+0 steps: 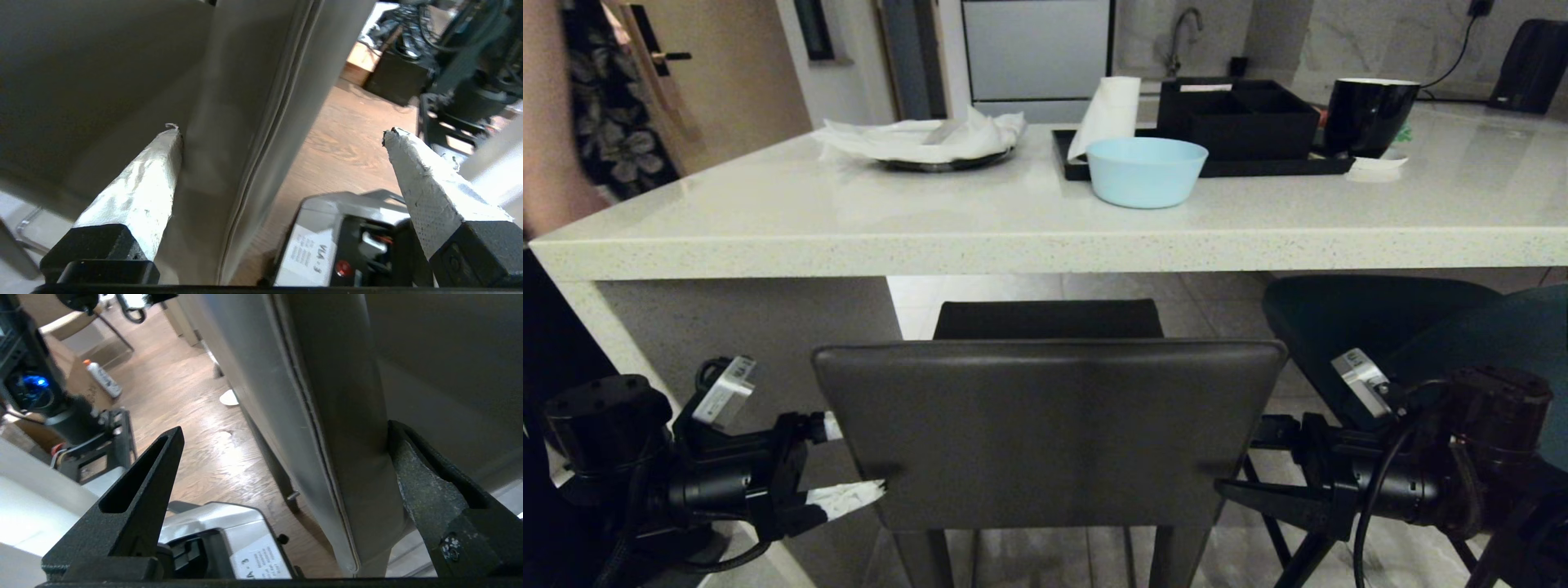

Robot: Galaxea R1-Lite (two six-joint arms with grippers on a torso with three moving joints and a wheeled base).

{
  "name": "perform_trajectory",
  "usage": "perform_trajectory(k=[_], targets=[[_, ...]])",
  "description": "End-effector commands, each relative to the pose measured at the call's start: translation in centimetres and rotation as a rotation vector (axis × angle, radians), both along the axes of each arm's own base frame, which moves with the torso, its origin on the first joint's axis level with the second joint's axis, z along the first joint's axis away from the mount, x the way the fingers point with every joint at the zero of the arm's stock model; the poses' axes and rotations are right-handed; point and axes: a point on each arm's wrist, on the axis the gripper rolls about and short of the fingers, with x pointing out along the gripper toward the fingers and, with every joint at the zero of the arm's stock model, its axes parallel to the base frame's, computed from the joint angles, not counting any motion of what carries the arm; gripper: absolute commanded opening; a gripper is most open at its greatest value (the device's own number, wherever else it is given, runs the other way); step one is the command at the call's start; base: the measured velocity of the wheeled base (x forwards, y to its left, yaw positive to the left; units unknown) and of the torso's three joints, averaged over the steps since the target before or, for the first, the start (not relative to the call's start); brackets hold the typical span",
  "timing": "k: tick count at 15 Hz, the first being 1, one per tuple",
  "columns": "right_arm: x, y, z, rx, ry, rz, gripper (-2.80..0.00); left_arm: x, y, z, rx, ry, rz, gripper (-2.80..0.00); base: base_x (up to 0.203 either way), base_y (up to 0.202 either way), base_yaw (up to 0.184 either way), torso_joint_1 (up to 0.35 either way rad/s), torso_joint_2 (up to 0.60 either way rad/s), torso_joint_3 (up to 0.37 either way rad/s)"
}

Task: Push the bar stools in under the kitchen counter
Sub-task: Pull the gray chair out from under the dining table

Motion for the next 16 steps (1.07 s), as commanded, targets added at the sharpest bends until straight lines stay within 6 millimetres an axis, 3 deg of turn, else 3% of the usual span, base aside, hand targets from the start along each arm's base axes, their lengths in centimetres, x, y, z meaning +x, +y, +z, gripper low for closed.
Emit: perform_trajectory(k=[1,13,16], targets=[[-0.05,0.09,-0.11,0.001,0.002,0.011,0.0,-0.18,-0.5,0.91,0.003,-0.044,-0.008,0.0,0.0,0.0,0.0,0.0,0.0,0.0],[-0.1,0.1,-0.31,0.0,0.003,0.011,0.0,-0.92,-1.04,0.86,0.004,-0.036,-0.024,0.0,0.0,0.0,0.0,0.0,0.0,0.0],[-0.07,0.1,-0.28,0.0,0.002,0.01,0.0,-0.99,-1.16,0.66,0.004,-0.025,-0.03,0.0,-0.142,0.0,0.0,0.003,0.0,0.004]])
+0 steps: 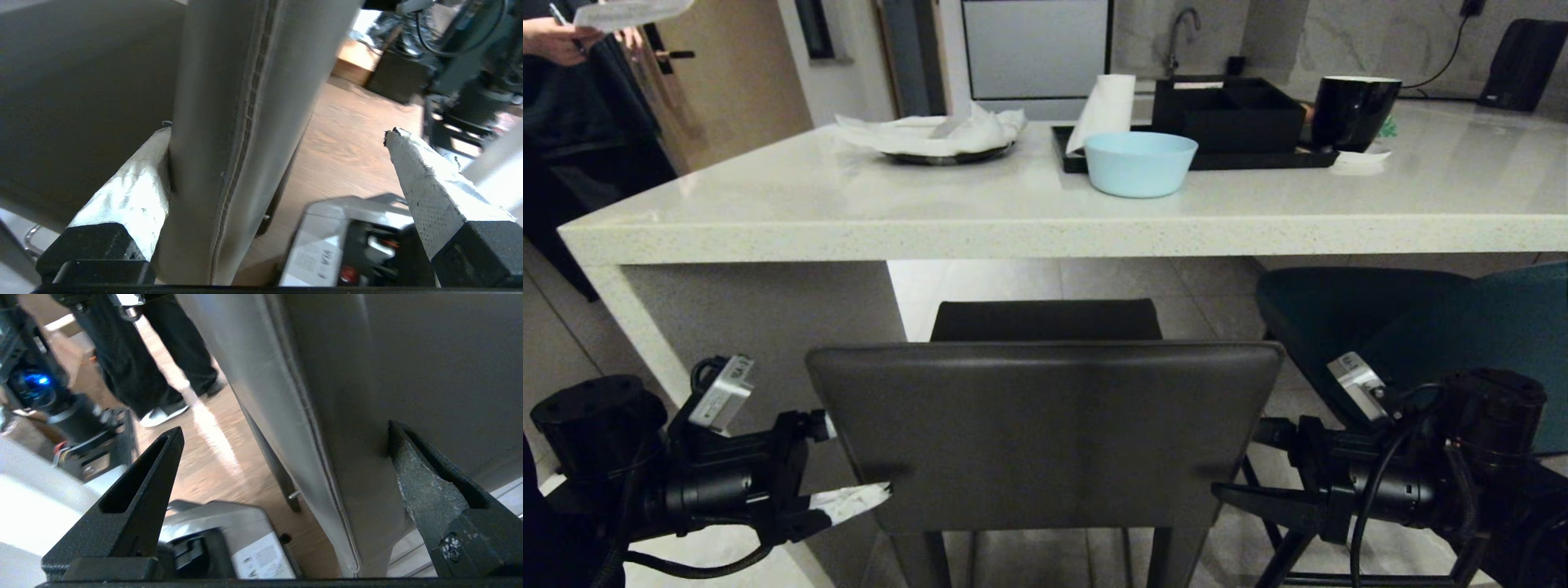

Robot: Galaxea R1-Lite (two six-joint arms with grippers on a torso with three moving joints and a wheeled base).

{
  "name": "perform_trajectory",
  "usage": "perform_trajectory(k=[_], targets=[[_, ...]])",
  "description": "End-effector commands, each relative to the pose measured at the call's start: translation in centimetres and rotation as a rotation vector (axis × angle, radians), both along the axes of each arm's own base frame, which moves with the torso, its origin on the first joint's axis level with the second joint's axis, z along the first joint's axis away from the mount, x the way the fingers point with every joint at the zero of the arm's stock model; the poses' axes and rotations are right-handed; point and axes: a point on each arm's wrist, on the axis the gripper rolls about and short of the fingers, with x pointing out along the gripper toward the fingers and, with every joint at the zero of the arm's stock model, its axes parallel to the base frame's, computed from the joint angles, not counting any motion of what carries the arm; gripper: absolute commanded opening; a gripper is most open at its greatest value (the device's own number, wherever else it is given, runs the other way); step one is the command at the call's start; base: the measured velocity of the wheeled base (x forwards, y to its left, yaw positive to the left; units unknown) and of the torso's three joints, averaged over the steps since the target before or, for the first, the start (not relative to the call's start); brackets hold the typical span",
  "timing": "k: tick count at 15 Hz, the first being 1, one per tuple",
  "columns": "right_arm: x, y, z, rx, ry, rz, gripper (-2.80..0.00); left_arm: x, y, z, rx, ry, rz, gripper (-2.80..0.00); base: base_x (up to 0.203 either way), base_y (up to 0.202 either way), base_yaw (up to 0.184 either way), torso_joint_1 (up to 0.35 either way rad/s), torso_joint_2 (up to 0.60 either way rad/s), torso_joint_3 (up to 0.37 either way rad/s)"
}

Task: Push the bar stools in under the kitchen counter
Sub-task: Pull the gray chair out from under the dining table

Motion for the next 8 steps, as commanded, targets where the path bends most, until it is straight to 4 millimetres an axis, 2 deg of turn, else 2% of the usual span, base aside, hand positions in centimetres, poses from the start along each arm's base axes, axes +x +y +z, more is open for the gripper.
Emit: perform_trajectory(k=[1,8], targets=[[0.05,0.01,0.13,0.003,-0.011,0.004,0.0,-0.1,-0.17,0.04,-0.001,-0.004,-0.013,0.0,-0.204,0.0,0.002,-0.007,0.0,0.003],[0.0,-0.01,0.19,0.004,-0.014,0.003,0.0,-0.52,-0.53,0.11,-0.001,-0.002,-0.028,0.0,-0.196,0.0,-0.002,0.001,0.0,0.004]])
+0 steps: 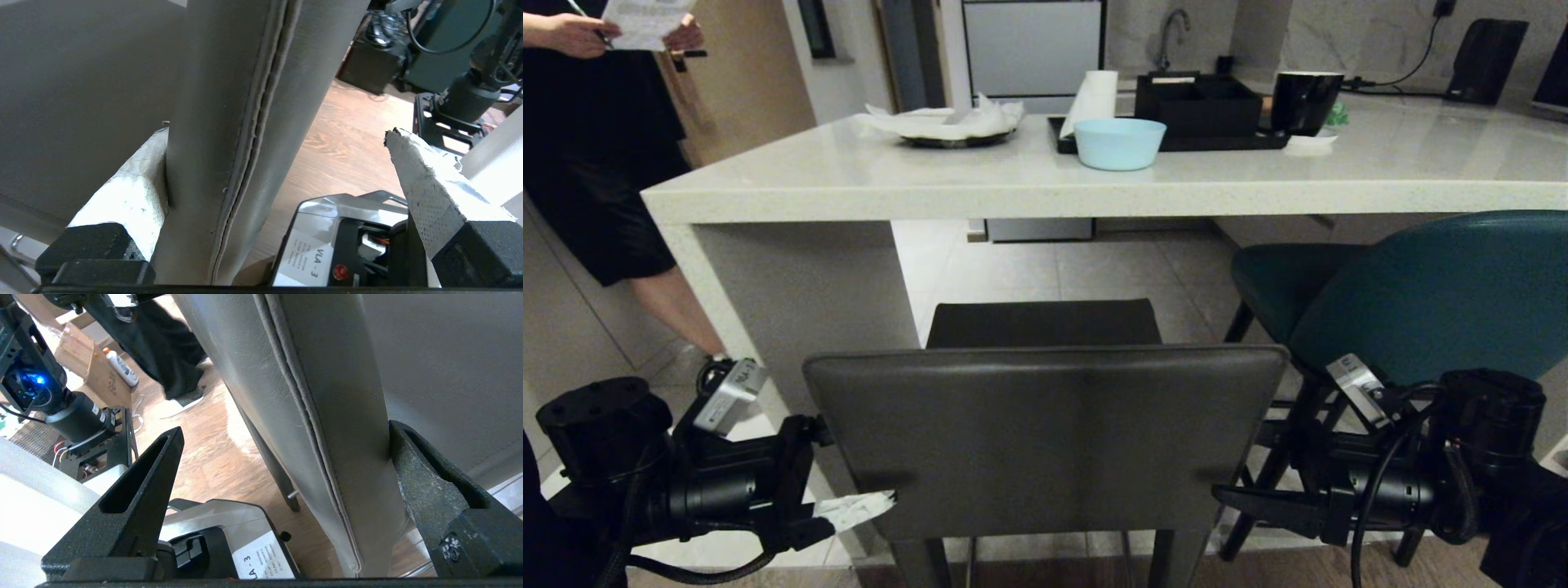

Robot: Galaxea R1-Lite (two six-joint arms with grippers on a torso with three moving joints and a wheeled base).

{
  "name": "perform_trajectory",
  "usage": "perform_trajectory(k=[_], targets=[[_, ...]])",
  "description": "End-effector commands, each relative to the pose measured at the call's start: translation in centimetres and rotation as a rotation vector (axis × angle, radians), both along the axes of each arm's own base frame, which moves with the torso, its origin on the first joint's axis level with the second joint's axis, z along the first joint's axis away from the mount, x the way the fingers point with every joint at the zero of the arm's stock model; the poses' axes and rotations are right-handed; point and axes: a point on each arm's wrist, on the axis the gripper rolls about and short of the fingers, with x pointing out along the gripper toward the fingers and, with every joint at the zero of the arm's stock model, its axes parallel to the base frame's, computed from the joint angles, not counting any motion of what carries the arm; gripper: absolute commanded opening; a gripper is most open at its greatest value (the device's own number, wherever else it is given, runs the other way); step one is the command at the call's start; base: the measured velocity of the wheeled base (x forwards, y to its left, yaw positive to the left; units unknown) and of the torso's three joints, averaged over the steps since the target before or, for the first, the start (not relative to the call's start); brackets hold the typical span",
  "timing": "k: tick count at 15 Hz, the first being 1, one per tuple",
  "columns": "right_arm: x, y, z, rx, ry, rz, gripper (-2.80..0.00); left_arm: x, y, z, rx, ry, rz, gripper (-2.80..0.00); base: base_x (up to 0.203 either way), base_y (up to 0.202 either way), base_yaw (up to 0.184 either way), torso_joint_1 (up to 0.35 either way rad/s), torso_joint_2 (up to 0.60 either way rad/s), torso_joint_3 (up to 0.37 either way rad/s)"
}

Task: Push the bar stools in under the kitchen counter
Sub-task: Pull the gray chair out from under the dining table

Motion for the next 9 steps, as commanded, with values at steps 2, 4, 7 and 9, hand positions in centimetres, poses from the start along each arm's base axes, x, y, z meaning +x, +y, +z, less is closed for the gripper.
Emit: perform_trajectory(k=[2,4,7,9], targets=[[-0.09,0.04,0.18,0.003,-0.012,0.004,0.0,-0.21,0.03,0.11,-0.001,-0.007,-0.007,0.0,-0.19,0.0,-0.002,0.004,0.0,0.004],[-0.14,0.03,0.19,0.003,-0.012,0.004,0.0,-0.27,0.03,0.16,-0.001,-0.009,-0.007,0.0,-0.195,0.0,-0.002,0.004,0.0,0.002],[-0.16,-0.02,0.27,0.004,-0.015,0.002,0.0,-0.41,0.01,0.11,-0.001,-0.005,-0.008,0.0,-0.193,0.0,-0.001,0.002,0.0,0.004],[-0.16,-0.06,0.3,0.004,-0.016,-0.001,0.0,-0.47,0.03,0.28,0.001,-0.012,0.008,0.0,-0.196,0.0,0.0,0.001,0.0,0.002]])
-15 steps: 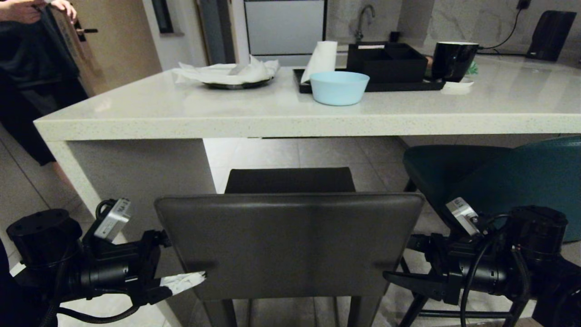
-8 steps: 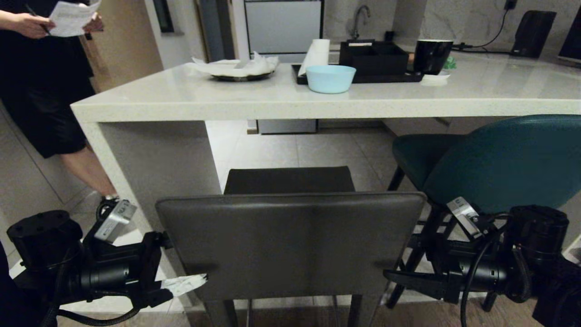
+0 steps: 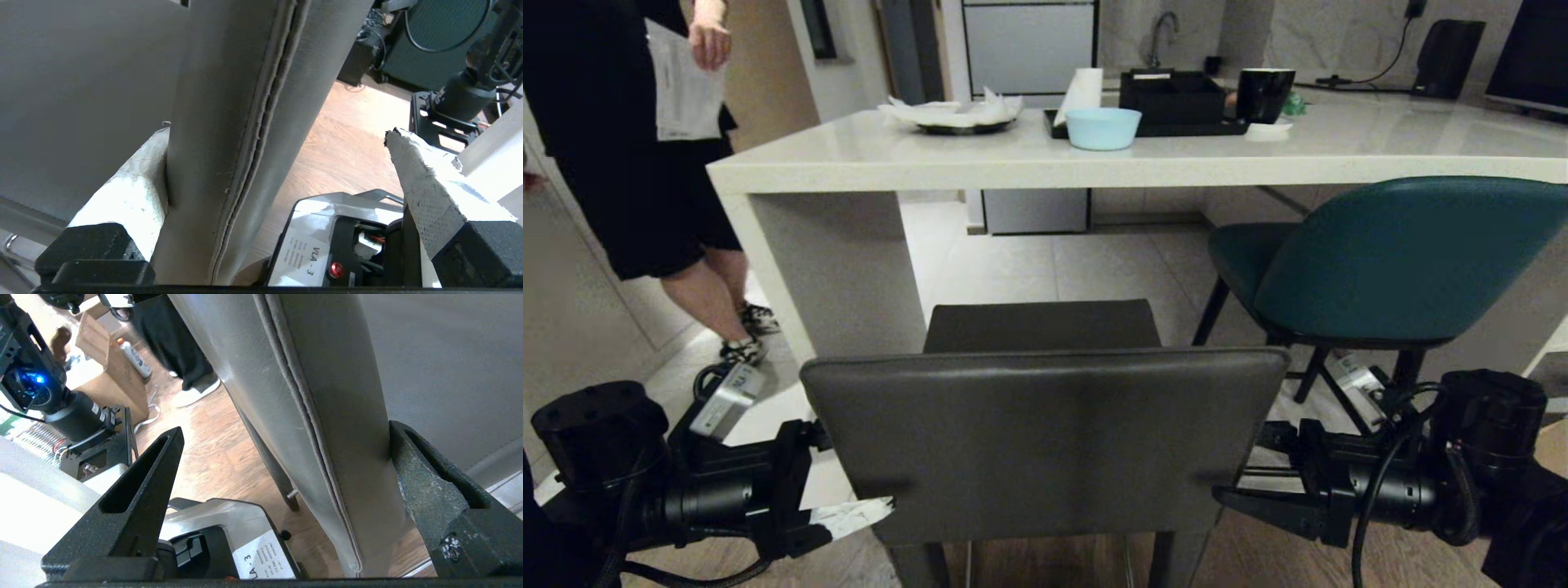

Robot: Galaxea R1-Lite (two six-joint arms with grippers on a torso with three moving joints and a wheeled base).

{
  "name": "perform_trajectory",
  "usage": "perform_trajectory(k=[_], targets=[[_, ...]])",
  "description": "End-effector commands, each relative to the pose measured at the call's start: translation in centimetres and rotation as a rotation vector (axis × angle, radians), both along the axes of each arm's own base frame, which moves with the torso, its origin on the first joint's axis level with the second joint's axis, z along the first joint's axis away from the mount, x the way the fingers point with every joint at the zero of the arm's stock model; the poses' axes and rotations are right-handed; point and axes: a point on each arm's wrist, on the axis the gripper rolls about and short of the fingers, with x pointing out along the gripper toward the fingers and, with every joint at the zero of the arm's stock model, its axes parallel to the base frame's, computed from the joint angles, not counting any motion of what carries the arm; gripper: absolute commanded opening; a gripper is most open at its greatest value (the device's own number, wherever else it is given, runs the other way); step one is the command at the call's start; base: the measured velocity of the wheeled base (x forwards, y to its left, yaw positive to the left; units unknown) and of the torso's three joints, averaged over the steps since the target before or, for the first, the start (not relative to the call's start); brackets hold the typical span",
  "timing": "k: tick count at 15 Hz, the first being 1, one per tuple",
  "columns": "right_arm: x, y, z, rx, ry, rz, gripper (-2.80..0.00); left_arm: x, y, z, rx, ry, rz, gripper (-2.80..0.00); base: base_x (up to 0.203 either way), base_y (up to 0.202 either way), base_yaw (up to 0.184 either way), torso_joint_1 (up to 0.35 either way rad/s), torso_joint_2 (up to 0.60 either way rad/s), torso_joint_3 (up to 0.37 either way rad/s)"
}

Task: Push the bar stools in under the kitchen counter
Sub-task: Pull the gray chair out from under the dining table

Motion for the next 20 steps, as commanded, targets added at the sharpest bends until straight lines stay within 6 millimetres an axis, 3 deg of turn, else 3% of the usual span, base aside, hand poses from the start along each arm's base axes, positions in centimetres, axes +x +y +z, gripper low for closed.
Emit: perform_trajectory(k=[1,6,9,17,20], targets=[[-0.1,0.0,0.3,0.004,-0.015,0.001,0.0,-0.2,-0.1,0.2,0.002,-0.013,0.014,0.0,-0.185,0.0,-0.003,0.006,0.01,0.003],[-0.5,-0.4,0.6,0.005,-0.028,-0.016,0.0,-0.5,-0.1,0.5,0.002,-0.021,0.018,0.0,-0.022,0.0,-0.001,0.0,0.0,0.001],[-0.4,-1.7,0.9,0.005,-0.039,-0.071,0.0,-0.9,-0.2,0.6,0.002,-0.023,0.017,0.0,0.0,0.0,0.0,0.0,0.0,0.0],[2.0,-2.7,0.1,-0.009,-0.031,-0.178,0.0,-2.3,-3.0,1.3,-0.003,-0.045,-0.119,0.0,0.0,0.0,0.0,0.0,0.0,0.0],[2.9,-2.5,0.4,-0.017,-0.052,-0.234,0.0,-2.6,-3.1,1.4,-0.004,-0.045,-0.129,0.0,0.0,0.0,0.0,0.0,0.0,0.0]])
